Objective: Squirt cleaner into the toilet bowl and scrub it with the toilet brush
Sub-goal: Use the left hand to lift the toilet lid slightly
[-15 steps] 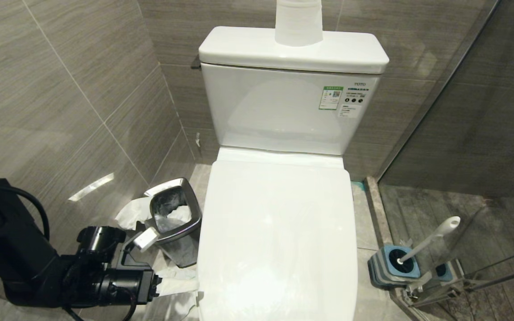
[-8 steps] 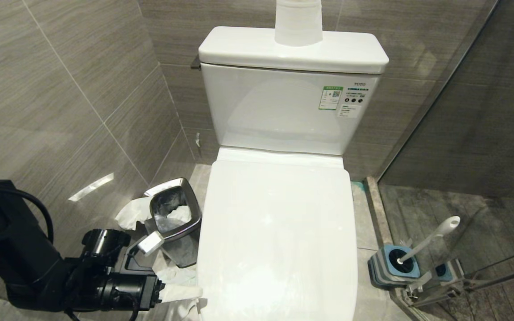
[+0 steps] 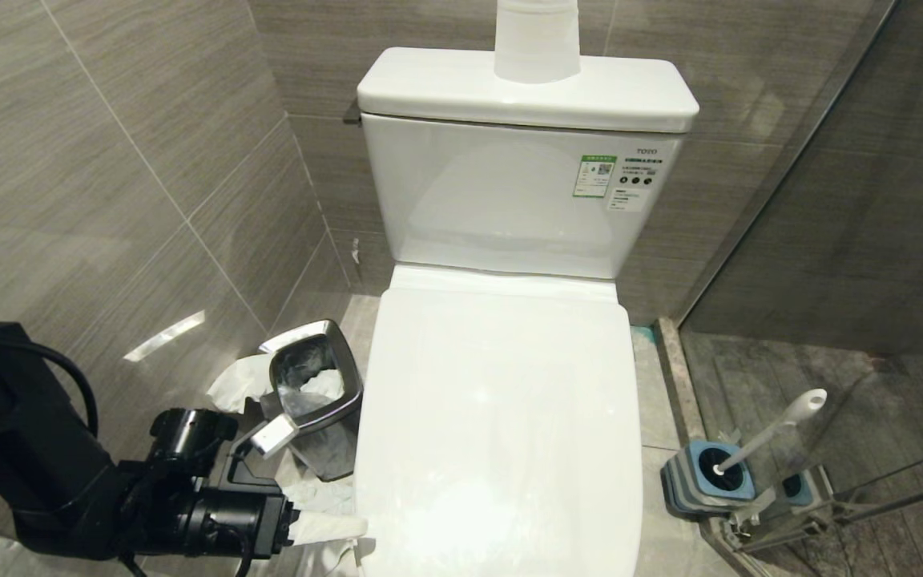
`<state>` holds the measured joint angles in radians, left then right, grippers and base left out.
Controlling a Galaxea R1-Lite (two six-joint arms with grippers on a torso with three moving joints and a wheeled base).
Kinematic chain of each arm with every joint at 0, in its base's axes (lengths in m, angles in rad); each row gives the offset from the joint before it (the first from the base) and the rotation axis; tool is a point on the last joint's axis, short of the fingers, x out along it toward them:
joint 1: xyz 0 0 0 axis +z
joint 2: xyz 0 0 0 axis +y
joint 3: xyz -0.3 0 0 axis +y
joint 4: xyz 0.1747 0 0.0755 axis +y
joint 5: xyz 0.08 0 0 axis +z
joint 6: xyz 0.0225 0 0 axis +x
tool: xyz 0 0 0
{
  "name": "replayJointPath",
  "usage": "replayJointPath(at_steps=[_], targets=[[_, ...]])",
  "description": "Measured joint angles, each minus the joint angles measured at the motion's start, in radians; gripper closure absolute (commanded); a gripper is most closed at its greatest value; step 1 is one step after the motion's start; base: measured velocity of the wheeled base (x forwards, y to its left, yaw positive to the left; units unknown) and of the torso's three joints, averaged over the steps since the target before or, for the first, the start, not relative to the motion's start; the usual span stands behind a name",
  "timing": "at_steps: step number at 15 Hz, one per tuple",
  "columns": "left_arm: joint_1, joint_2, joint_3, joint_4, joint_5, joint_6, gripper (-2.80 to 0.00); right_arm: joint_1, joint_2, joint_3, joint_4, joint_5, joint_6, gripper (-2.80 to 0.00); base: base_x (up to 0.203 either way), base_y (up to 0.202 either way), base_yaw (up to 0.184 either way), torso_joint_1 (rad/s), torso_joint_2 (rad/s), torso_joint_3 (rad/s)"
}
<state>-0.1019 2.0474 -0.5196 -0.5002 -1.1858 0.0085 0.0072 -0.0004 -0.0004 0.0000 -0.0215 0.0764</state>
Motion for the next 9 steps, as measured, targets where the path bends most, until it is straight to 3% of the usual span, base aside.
replayJointPath(at_steps=[3, 9], targets=[[-0.013, 0.0, 0.001, -0.001, 0.056, 0.023, -2.8, 0.0, 0.0, 0.0, 0.0, 0.0, 0.0, 0.0, 0.0, 0.0, 0.0, 0.0, 0.0, 0.0], [-0.035, 0.001, 0.0, -0.004, 0.092, 0.031, -2.8, 0.0, 0.0, 0.0, 0.0, 0.0, 0.0, 0.0, 0.0, 0.0, 0.0, 0.0, 0.0, 0.0]])
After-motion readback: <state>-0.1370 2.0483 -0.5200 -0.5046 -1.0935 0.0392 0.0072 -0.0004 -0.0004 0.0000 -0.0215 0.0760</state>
